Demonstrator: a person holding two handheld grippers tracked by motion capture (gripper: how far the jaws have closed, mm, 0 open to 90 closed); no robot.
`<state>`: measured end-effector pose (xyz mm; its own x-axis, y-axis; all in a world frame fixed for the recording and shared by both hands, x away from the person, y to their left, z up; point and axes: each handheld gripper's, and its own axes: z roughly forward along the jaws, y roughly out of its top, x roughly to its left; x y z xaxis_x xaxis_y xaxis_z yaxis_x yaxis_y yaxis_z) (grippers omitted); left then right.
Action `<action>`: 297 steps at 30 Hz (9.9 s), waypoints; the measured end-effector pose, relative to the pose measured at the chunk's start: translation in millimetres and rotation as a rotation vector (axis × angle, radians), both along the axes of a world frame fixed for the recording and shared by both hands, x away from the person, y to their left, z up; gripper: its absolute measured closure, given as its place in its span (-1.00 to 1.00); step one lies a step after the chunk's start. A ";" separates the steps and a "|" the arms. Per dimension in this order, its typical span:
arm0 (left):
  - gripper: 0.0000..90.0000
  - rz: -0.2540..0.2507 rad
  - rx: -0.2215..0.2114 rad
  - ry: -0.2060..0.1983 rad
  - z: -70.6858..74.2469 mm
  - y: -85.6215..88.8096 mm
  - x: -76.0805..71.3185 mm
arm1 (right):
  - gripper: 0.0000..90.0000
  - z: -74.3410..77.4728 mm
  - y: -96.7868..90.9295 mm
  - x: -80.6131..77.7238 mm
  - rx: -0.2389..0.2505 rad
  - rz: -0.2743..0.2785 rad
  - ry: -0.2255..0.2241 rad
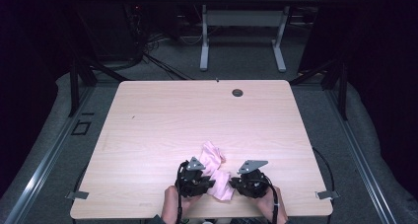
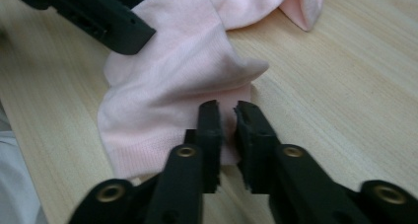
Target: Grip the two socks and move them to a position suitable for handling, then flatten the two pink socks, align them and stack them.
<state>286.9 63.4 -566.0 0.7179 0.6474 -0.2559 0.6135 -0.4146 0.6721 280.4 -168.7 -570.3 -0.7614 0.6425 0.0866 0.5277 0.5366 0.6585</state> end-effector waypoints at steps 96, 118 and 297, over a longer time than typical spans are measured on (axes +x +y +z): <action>0.51 -0.078 -0.111 -0.089 28.4 -18.1 19.3 | 0.93 48.8 -16.8 -5.1 0.151 -0.002 -0.185; 0.96 -0.044 -0.066 -0.043 5.4 -19.9 -6.3 | 0.93 66.3 -24.6 -8.5 0.159 -0.065 -0.089; 0.92 -0.007 0.307 -0.077 4.7 0.9 58.6 | 0.85 2.6 -25.2 87.8 -0.061 -0.122 0.033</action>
